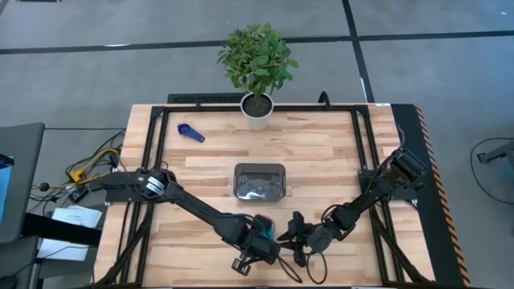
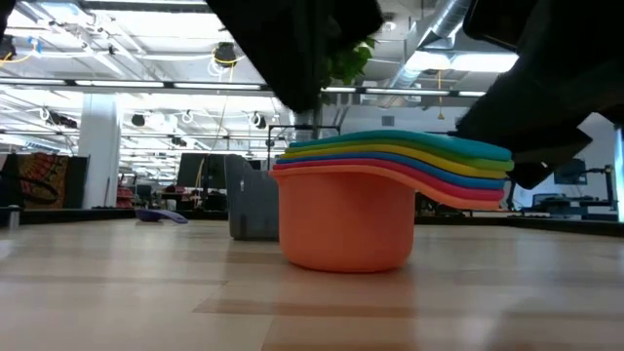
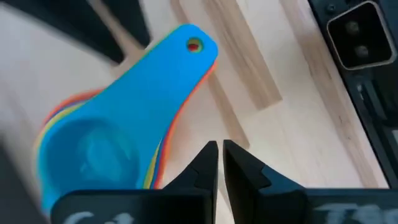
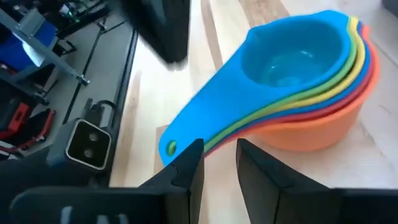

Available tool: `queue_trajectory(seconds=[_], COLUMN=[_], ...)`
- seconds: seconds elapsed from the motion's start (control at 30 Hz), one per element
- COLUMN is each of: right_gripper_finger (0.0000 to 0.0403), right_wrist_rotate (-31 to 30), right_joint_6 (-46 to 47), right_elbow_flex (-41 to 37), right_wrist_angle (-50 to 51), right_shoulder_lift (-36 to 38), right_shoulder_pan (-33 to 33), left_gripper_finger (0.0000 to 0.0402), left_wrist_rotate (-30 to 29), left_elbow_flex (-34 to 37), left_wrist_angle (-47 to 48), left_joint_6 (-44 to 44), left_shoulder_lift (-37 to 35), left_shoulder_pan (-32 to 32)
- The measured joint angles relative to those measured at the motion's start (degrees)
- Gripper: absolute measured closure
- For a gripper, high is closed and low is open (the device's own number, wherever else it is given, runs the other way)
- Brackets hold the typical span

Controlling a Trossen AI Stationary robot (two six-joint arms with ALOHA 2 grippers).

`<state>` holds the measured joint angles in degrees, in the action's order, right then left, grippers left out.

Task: Nest measuring cups in basket
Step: Stack the dark blue measuring cup on top of the light blue measuring cup

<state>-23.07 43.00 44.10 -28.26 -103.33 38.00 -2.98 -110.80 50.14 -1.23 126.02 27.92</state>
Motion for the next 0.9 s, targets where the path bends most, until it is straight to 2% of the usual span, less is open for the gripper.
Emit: queue_trajectory(seconds=[0.1, 0.27, 0.33, 0.5, 0.63, 0.77, 0.9], right_gripper_finger=[0.0285, 0.0285, 0.0285, 0.0285, 0.0285, 0.0285, 0.0285], right_wrist_rotate=[0.5, 0.2, -1.8, -7.6, -10.5, -12.6, -13.7], right_joint_6=[0.0, 0.0, 0.0, 0.0, 1.5, 4.1, 7.5], right_elbow_flex=[-0.1, 0.0, 0.0, 0.0, -0.4, -2.4, -7.3], right_wrist_angle=[1.9, 7.5, 11.2, 23.0, 30.9, 36.0, 36.0], right_shoulder_lift=[1.1, 4.5, 6.3, 10.5, 13.1, 15.3, 18.2], right_shoulder_pan=[0.2, 0.8, 1.1, 1.7, 1.4, 1.2, 1.2], left_gripper_finger=[0.0391, 0.0391, 0.0391, 0.0391, 0.0391, 0.0391, 0.0391], left_wrist_rotate=[-2.4, -13.6, -15.7, -12.9, -9.1, -6.4, -6.3], left_elbow_flex=[0.0, 0.0, 0.0, 0.0, 2.9, 10.6, 21.6], left_wrist_angle=[4.2, 15.3, 20.3, 26.6, 25.7, 23.5, 21.1], left_joint_6=[-1.0, 0.6, 1.5, 4.6, 9.3, 12.8, 14.4], left_shoulder_lift=[-2.4, -6.1, -7.1, -10.0, -13.4, -19.5, -28.5], left_shoulder_pan=[0.0, -0.4, -1.2, -5.6, -11.4, -18.5, -25.9])
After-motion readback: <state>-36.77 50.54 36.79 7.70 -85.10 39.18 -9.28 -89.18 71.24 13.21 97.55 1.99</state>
